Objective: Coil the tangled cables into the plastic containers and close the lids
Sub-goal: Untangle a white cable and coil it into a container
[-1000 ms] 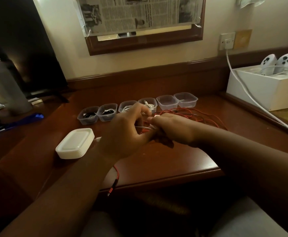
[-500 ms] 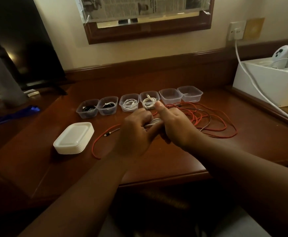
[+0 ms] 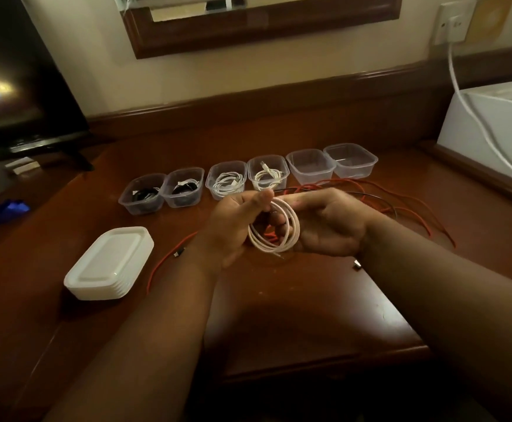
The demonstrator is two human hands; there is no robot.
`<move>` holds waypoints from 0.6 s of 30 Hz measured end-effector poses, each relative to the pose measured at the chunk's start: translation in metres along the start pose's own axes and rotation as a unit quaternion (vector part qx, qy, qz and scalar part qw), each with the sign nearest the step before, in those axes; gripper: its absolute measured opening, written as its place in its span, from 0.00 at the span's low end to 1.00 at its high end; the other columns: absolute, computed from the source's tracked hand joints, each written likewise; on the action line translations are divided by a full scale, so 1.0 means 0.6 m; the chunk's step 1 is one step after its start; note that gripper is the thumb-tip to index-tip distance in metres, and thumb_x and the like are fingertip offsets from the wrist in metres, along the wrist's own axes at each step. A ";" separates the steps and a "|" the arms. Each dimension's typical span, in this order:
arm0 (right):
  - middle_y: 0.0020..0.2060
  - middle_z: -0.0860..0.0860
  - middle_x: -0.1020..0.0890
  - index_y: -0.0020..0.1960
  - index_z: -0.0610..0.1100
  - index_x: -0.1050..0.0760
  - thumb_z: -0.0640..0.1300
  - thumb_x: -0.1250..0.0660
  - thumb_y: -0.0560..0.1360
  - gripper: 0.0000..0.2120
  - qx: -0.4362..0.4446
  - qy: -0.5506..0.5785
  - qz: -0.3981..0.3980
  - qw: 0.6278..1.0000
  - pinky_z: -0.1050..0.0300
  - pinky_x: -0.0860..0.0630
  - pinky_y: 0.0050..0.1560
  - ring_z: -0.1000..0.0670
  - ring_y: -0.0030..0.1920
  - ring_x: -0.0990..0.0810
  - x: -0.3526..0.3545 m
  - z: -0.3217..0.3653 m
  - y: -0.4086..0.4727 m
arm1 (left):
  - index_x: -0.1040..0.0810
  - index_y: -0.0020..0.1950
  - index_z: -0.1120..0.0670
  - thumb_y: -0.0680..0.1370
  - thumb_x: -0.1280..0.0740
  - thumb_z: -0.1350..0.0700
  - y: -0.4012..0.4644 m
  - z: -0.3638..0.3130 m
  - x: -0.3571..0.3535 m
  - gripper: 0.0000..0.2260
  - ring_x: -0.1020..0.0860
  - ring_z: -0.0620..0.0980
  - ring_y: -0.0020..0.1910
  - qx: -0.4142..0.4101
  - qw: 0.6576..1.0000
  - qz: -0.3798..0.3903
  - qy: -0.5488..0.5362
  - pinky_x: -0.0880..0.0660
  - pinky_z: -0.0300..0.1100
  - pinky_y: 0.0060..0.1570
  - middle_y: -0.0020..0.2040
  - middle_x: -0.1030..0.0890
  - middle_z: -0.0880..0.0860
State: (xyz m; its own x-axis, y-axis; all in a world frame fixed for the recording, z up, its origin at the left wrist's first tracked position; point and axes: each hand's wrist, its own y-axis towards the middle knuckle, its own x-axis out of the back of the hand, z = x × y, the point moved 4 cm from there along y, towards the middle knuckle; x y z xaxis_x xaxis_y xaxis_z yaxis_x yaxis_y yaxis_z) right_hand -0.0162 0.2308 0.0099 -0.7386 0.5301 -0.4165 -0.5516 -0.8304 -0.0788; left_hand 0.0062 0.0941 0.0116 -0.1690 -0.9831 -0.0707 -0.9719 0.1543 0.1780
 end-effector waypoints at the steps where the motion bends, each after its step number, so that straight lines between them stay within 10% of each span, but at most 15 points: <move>1: 0.47 0.43 0.18 0.61 0.37 0.25 0.38 0.47 0.80 0.16 0.009 -0.005 0.030 1.000 0.44 0.28 0.59 0.45 0.47 0.20 0.010 -0.001 0.012 | 0.27 0.44 0.63 0.71 0.31 0.45 0.011 0.008 0.006 0.20 0.18 0.51 0.32 0.011 1.000 -0.001 -0.010 0.20 0.42 0.33 0.33 0.19 0.55; 6: 0.43 0.45 0.18 0.60 0.35 0.25 0.29 0.41 0.75 0.15 0.023 -0.018 0.052 0.998 0.53 0.20 0.50 0.49 0.42 0.17 0.052 -0.007 0.075 | 0.27 0.39 0.61 0.74 0.35 0.45 0.051 0.047 0.031 0.18 0.22 0.50 0.28 0.034 0.996 -0.063 -0.050 0.23 0.42 0.32 0.29 0.23 0.53; 10: 0.34 0.47 0.19 0.45 0.38 0.20 0.25 0.46 0.74 0.17 0.087 -0.234 -0.109 0.962 0.63 0.25 0.36 0.54 0.34 0.21 0.078 -0.006 0.108 | 0.18 0.42 0.61 0.72 0.27 0.42 0.070 0.089 0.068 0.20 0.22 0.60 0.42 0.041 0.992 -0.120 0.012 0.25 0.54 0.50 0.41 0.19 0.63; 16: 0.38 0.43 0.20 0.46 0.34 0.21 0.44 0.44 0.78 0.17 0.182 -0.341 -0.184 0.904 0.50 0.24 0.44 0.46 0.40 0.23 0.088 -0.016 0.112 | 0.25 0.43 0.72 0.67 0.29 0.36 0.084 0.084 0.071 0.35 0.32 0.55 0.33 -0.006 0.980 -0.165 0.109 0.33 0.47 0.32 0.34 0.27 0.60; 18: 0.38 0.49 0.22 0.45 0.38 0.24 0.47 0.45 0.80 0.16 0.197 -0.447 -0.176 0.854 0.59 0.26 0.44 0.56 0.38 0.25 0.085 -0.019 0.111 | 0.24 0.36 0.65 0.68 0.30 0.36 0.085 0.087 0.076 0.29 0.34 0.54 0.32 -0.024 0.977 -0.169 0.130 0.36 0.51 0.31 0.31 0.29 0.59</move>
State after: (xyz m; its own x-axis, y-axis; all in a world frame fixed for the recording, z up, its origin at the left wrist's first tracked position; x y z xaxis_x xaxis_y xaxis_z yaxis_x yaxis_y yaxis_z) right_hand -0.0864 0.2007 -0.0269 -0.4036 0.8003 0.4434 -0.7578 -0.5640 0.3281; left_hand -0.0596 0.0622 -0.0339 0.2145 -0.9696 0.1176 -0.9548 -0.1828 0.2343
